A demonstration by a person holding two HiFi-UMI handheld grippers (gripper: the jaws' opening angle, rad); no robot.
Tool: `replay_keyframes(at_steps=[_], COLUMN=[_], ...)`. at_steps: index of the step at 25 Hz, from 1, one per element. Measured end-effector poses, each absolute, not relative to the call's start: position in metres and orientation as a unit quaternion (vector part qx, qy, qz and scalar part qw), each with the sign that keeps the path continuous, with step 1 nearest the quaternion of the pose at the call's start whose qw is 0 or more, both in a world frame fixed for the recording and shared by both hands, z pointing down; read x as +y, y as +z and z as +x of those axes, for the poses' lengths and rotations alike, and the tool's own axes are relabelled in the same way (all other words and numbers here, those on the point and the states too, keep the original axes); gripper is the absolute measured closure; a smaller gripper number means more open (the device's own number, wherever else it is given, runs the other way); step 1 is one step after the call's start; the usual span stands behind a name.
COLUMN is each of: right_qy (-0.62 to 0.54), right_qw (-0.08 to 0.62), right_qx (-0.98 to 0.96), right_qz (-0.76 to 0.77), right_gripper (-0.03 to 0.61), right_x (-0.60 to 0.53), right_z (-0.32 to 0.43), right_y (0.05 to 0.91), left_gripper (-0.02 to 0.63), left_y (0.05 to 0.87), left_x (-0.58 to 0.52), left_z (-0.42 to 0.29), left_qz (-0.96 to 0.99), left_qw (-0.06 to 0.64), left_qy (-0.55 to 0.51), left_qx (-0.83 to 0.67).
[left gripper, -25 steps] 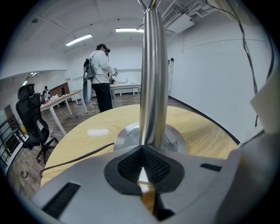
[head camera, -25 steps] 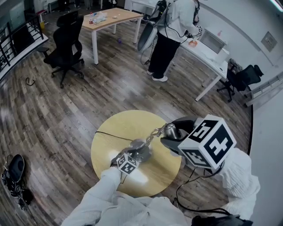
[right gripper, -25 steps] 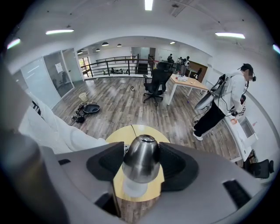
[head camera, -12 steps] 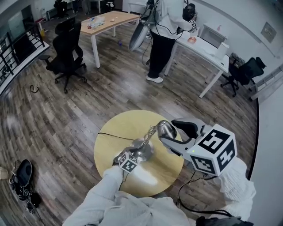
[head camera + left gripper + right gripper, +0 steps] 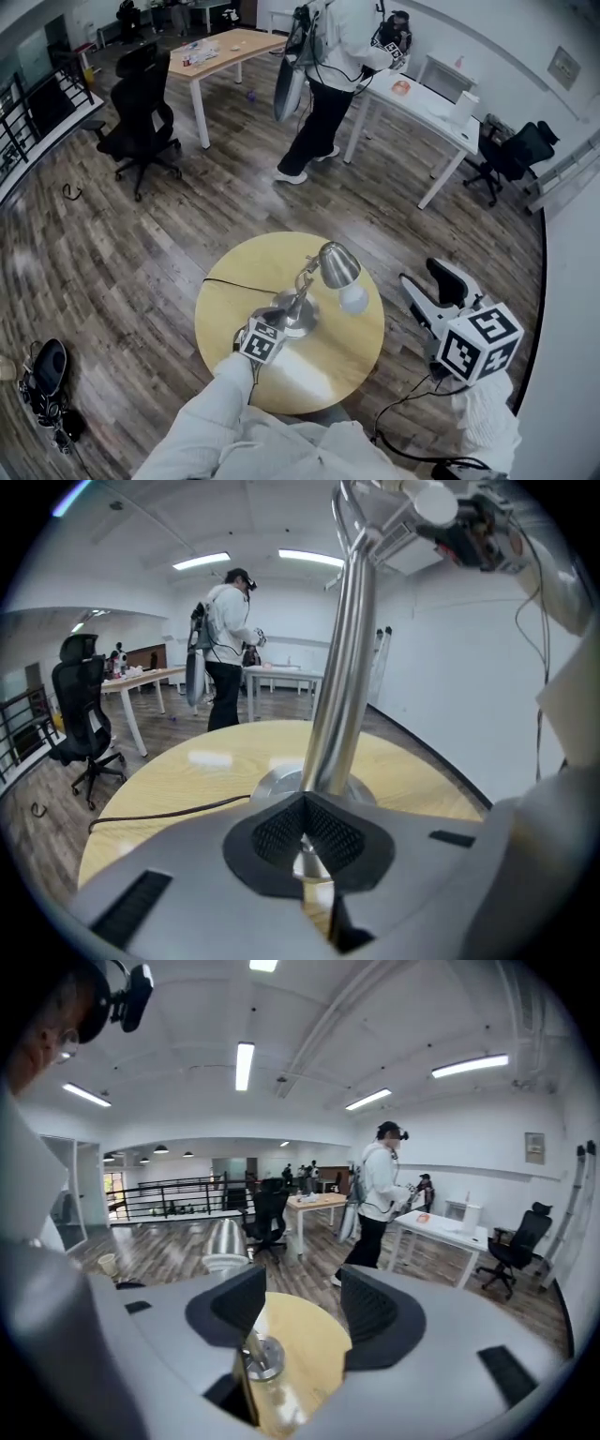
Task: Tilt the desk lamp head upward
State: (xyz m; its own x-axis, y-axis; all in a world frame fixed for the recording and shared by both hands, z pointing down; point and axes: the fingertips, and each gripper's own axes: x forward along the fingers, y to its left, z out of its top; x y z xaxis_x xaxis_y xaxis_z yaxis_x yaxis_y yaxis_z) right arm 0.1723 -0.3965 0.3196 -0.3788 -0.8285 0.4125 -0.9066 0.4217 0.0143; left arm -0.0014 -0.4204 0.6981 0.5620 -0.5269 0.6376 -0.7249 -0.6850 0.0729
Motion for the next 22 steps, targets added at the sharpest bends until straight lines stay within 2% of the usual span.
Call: replay_keyframes(at_steps=[5,10,11,12,13,22], right_qy=[0.143,0.201,0.204,0.206,0.209,0.283], right_qw=[0.114,0.122,0.129,0.136,0.142,0.172], right_qx=[-0.764,-0.754,-0.751,-0.745,-0.74,-0.73], right_qz=[0.619,0.613,0.615,0.619,0.623,0.597], right_gripper=[0.321,0.33,0.397,0.524,0.56,0.565], right_x=[-0.377,-0.349,-0.347,-0.346,-0.346,-0.332], right_z=[0.217,0.184,0.175,0.167,0.16,0.111], right_y=[0.388,0.49,0.506,0.521,0.535,0.624], left_gripper=[0.615,0.615,0.615,0.615,0.615,0.615], left_y=[0.655,0.635,0.633,0.631,0.629,0.627], left_x=[-0.398,-0.359,-0.353,-0.347,-0.341,-0.302], left_z=[-0.009,-0.026,-0.029,-0.03,-0.03,-0.004], left_qz=[0.871,0.85,0.846,0.842,0.84,0.853], left_qw=[0.164,0.249,0.262,0.268,0.269,0.241], left_qy=[0.234,0.184,0.176,0.172,0.17,0.17], left_qx=[-0.401,-0.426,-0.43,-0.434,-0.439,-0.43])
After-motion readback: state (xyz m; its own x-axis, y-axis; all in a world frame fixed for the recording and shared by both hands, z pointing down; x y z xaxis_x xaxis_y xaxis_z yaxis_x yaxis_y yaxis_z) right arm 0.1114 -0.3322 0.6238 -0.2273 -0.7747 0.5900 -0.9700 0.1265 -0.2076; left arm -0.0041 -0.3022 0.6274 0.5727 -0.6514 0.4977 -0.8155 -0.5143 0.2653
